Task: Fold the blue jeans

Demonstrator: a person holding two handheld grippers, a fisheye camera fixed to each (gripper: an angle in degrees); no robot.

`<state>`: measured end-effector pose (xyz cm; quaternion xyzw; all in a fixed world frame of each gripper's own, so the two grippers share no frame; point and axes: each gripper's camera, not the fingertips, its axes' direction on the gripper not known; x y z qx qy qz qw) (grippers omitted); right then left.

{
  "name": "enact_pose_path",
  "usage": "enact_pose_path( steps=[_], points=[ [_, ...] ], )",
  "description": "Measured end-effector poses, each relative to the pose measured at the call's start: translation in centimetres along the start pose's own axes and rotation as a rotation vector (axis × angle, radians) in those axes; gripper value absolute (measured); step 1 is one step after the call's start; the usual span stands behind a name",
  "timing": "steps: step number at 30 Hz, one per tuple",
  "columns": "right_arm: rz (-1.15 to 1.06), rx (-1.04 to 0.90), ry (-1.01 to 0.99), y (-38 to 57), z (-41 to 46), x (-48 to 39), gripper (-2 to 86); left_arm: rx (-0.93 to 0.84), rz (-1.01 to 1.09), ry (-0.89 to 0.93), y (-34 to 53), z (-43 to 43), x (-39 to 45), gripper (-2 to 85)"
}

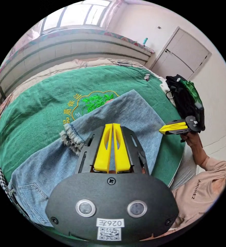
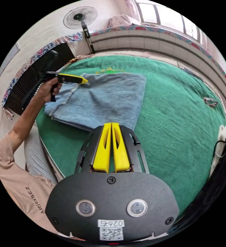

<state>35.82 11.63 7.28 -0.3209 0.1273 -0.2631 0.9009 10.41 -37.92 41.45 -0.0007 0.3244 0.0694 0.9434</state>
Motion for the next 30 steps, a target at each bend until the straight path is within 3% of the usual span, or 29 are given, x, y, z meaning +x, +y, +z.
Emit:
enact_pose_path(
  steps=[3, 6, 11, 15, 19, 24, 27, 30],
  points=[
    [0.057, -0.052, -0.143, 0.4, 0.2, 3.4, -1.3, -0.286, 0.134, -0.091, -2.0, 6.1, 3.2, -1.0],
    [0.133, -0.052, -0.188, 1.9, -1.6, 6.3, -1.0, -0.34, 0.054, -0.053, -3.8, 5.9, 3.4, -0.9],
    [0.293, 0.16, -0.261, 4.7, -4.8, 11.4, 2.4, -0.134, 0.054, 0.127, -6.6, 4.0, 8.7, -0.2],
    [0.321, 0.208, -0.415, 5.0, -4.4, 13.8, 6.4, -0.148, -0.026, 0.099, -9.3, 7.0, 11.3, 6.0],
    [0.321, 0.11, -0.493, 4.3, -1.4, 13.9, 8.9, -0.283, -0.109, 0.124, -11.5, 11.7, 13.0, 16.4],
    [0.217, 0.098, -0.284, 3.3, -2.0, 10.8, 2.7, -0.354, -0.114, 0.1, -12.9, 12.5, 14.3, 20.5],
    [0.159, 0.236, -0.233, 3.9, -4.3, 8.5, 1.1, -0.396, -0.122, 0.112, -13.4, 12.9, 14.9, 21.8],
    [0.084, 0.272, -0.132, 4.2, -5.6, 5.8, 0.5, -0.471, -0.065, -0.029, -13.8, 13.5, 16.4, 17.6]
  ],
)
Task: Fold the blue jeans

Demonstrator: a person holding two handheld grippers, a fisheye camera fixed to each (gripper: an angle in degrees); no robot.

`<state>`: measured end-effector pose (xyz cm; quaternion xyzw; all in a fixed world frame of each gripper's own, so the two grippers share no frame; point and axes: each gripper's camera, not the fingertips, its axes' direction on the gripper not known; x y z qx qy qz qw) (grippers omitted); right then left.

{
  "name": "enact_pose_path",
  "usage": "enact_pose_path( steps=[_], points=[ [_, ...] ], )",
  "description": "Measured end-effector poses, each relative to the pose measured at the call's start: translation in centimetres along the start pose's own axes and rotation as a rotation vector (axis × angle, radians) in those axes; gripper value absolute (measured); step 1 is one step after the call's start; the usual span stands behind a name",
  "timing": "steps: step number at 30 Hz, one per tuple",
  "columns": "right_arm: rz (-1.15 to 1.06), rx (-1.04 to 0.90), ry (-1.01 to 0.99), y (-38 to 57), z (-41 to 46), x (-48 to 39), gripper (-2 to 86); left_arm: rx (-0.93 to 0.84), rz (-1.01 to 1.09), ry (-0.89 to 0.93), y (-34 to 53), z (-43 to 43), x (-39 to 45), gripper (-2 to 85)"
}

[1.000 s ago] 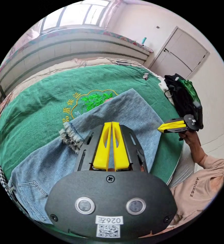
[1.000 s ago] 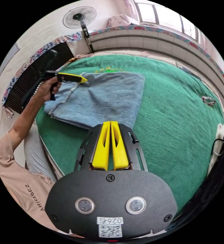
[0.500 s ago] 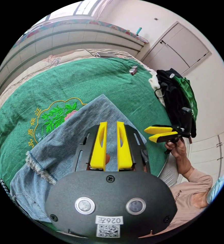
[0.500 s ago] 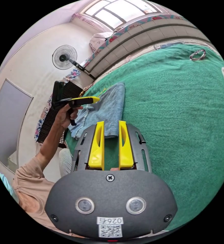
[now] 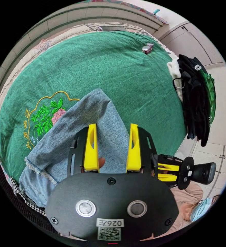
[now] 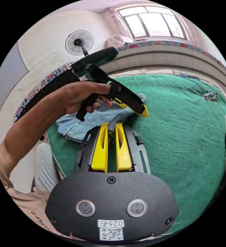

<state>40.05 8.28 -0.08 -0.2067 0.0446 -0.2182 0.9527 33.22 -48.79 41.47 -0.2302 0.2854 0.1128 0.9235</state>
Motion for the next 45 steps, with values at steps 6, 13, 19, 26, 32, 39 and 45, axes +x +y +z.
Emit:
enact_pose_path(
  steps=[6, 13, 19, 26, 32, 39, 45],
  points=[
    [0.005, 0.007, 0.015, 1.0, -1.4, -0.1, 1.1, -0.038, 0.006, -0.04, 0.4, -0.1, -0.3, 9.6],
    [0.077, -0.043, -0.155, 1.5, -0.6, 1.4, 16.4, 0.074, -0.065, 0.101, 4.1, -1.6, -3.4, 6.5],
    [-0.028, -0.101, -0.007, 2.1, -1.2, -0.9, 1.2, 0.11, -0.084, 0.126, 7.0, -4.2, -3.5, 5.3],
    [0.096, 0.01, -0.246, 4.2, -11.5, 3.8, 0.2, 0.185, 0.06, 0.302, 8.3, -9.1, 1.7, 5.1],
    [0.027, 0.208, -0.114, 7.4, -23.4, 4.0, 0.1, 0.295, 0.271, 0.486, 10.2, -13.8, 6.7, 5.2],
    [-0.074, 0.349, -0.097, 8.0, -26.7, -1.2, 0.0, 0.409, 0.337, 0.611, 17.6, -18.9, 0.9, 5.3],
    [-0.205, 0.32, -0.187, 3.8, -19.7, -9.2, 0.5, 0.54, 0.215, 0.713, 28.3, -20.5, -14.3, 5.1]
  ],
)
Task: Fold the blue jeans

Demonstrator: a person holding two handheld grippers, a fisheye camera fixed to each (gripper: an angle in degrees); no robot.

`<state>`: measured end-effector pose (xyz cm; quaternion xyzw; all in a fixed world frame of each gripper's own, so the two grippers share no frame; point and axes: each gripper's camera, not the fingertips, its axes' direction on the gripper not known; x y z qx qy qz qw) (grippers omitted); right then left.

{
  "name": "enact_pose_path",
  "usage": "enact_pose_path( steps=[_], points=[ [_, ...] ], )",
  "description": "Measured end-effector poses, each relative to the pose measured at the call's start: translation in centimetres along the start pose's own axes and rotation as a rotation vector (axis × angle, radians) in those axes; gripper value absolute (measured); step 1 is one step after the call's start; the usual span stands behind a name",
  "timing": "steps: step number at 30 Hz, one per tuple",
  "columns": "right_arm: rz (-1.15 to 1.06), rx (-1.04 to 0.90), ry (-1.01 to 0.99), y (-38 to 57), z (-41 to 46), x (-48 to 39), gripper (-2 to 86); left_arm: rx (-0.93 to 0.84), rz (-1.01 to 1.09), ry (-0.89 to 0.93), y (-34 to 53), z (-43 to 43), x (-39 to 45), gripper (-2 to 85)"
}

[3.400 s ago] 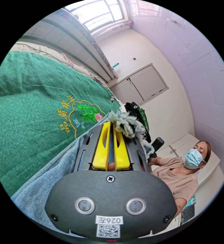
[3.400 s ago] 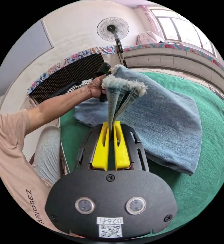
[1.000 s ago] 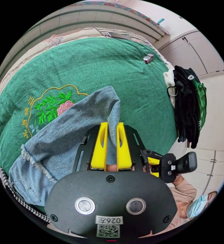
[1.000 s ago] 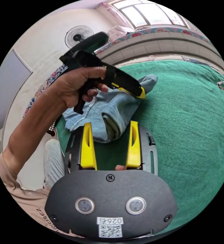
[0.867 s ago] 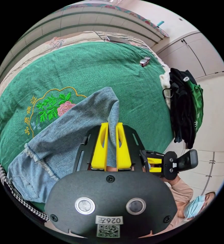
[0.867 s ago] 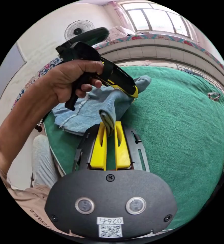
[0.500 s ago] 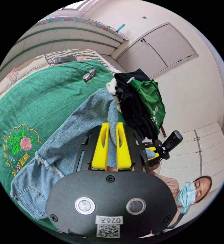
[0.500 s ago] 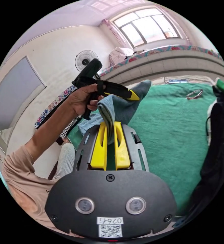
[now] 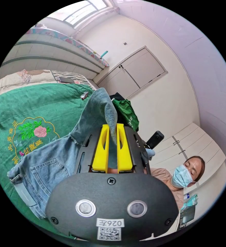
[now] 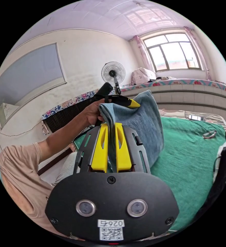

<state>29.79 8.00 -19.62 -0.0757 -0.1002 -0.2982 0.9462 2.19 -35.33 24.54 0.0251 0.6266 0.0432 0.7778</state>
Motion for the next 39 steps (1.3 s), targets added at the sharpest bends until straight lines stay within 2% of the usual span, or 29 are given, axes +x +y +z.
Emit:
enact_pose_path(
  steps=[3, 6, 10, 13, 16, 20, 24, 27, 29, 32, 35, 37, 39],
  points=[
    [-0.046, -0.043, -0.118, -1.1, 7.0, -2.1, 2.2, 0.085, -0.078, -0.015, 5.5, -6.5, -4.8, 5.0],
    [-0.06, -0.193, -0.222, -1.7, 14.0, -2.6, 3.6, 0.096, -0.158, -0.082, 9.6, -10.6, -9.7, 5.0],
    [-0.01, -0.39, -0.026, 0.2, 19.9, 0.2, 0.5, -0.002, -0.231, -0.143, 13.2, -12.3, -15.3, 4.5],
    [0.106, -0.545, 0.0, 1.4, 23.0, 4.1, -0.6, 0.094, -0.293, -0.056, 15.7, -13.9, -17.9, 3.6],
    [0.206, -0.656, -0.093, 2.3, 26.0, 7.1, -0.8, 0.206, -0.333, -0.054, 18.0, -15.6, -18.0, 1.1],
    [0.259, -0.756, -0.132, 3.5, 29.9, 8.7, -0.9, 0.345, -0.273, -0.185, 18.8, -16.6, -12.8, -0.8],
    [0.258, -0.755, -0.149, 3.2, 31.1, 8.9, -0.9, 0.254, -0.084, -0.317, 16.2, -12.3, -6.6, -0.9],
    [0.256, -0.741, -0.133, 3.2, 31.6, 8.7, -0.9, -0.037, 0.032, -0.456, 14.1, -4.9, -4.6, -0.9],
    [0.25, -0.735, -0.133, 3.1, 31.9, 8.4, -0.9, -0.34, -0.02, -0.75, 14.4, -0.1, -6.7, -0.9],
    [0.229, -0.758, -0.185, 2.8, 31.7, 8.1, -0.9, -0.261, -0.161, -0.632, 15.6, -2.5, -8.3, -0.9],
    [0.212, -0.702, -0.118, 1.9, 30.1, 8.3, -0.9, -0.202, -0.207, -0.592, 17.5, -4.8, -8.3, -1.0],
    [0.202, -0.674, -0.083, 1.5, 29.4, 8.6, -0.9, -0.164, -0.215, -0.581, 18.1, -5.5, -7.8, -1.0],
    [0.206, -0.695, -0.032, 1.7, 29.8, 9.4, -0.9, -0.127, -0.183, -0.655, 18.1, -5.7, -6.2, -1.0]
  ],
)
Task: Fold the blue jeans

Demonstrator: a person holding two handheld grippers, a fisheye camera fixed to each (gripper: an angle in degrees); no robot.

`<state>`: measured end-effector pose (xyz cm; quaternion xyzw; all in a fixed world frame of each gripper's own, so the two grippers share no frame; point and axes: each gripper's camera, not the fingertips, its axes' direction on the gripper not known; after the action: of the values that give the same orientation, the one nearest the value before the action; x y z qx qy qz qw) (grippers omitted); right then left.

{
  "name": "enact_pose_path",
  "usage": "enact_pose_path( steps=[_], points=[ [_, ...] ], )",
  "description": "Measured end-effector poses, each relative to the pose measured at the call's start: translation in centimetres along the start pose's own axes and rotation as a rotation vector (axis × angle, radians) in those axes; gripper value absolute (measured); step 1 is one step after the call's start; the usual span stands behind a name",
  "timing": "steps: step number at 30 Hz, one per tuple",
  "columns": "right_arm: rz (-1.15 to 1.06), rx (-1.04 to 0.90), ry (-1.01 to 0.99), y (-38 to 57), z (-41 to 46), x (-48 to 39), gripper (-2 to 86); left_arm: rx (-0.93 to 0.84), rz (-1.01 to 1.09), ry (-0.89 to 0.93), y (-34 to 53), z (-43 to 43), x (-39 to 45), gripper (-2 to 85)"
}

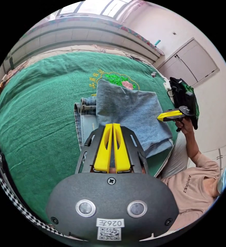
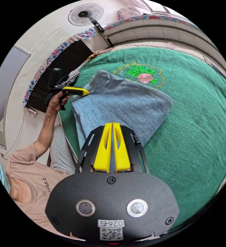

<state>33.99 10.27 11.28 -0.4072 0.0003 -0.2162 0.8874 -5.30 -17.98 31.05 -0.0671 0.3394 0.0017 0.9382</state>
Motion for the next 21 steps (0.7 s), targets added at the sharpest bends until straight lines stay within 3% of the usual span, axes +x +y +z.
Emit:
enact_pose_path(
  steps=[4, 6, 8, 10, 11, 13, 18, 21],
  points=[
    [0.02, -0.101, 0.058, -0.9, 2.7, 0.8, -0.9, 0.248, 0.138, -0.24, 1.1, -2.6, 5.1, -1.0],
    [-0.019, -0.045, 0.133, -1.1, 2.0, -0.5, -0.9, 0.364, 0.234, -0.336, 1.7, -2.8, 7.5, -1.0],
    [-0.092, 0.134, 0.283, -0.5, 0.6, -3.1, -0.9, 0.445, 0.321, -0.412, 1.9, -1.9, 9.6, -1.0],
    [-0.12, 0.228, 0.375, -0.1, 0.5, -4.0, -0.9, 0.337, 0.287, -0.474, 0.8, 0.5, 9.4, -1.0],
    [-0.127, 0.2, 0.443, -0.4, 1.6, -3.6, -0.9, 0.124, 0.253, -0.519, -0.6, 3.4, 8.2, -1.0],
    [-0.12, 0.004, 0.484, -1.4, 5.1, -2.0, -0.9, -0.018, 0.27, -0.514, -1.6, 5.8, 7.3, -1.0],
    [-0.09, 0.02, 0.401, -1.5, 3.2, -1.5, -0.9, -0.03, 0.247, -0.491, -1.6, 3.1, 7.2, -0.9],
    [-0.181, 0.159, 0.258, -0.1, 0.9, -2.9, -0.9, 0.069, 0.258, -0.329, -0.6, 0.3, 6.3, -0.9]
  ],
)
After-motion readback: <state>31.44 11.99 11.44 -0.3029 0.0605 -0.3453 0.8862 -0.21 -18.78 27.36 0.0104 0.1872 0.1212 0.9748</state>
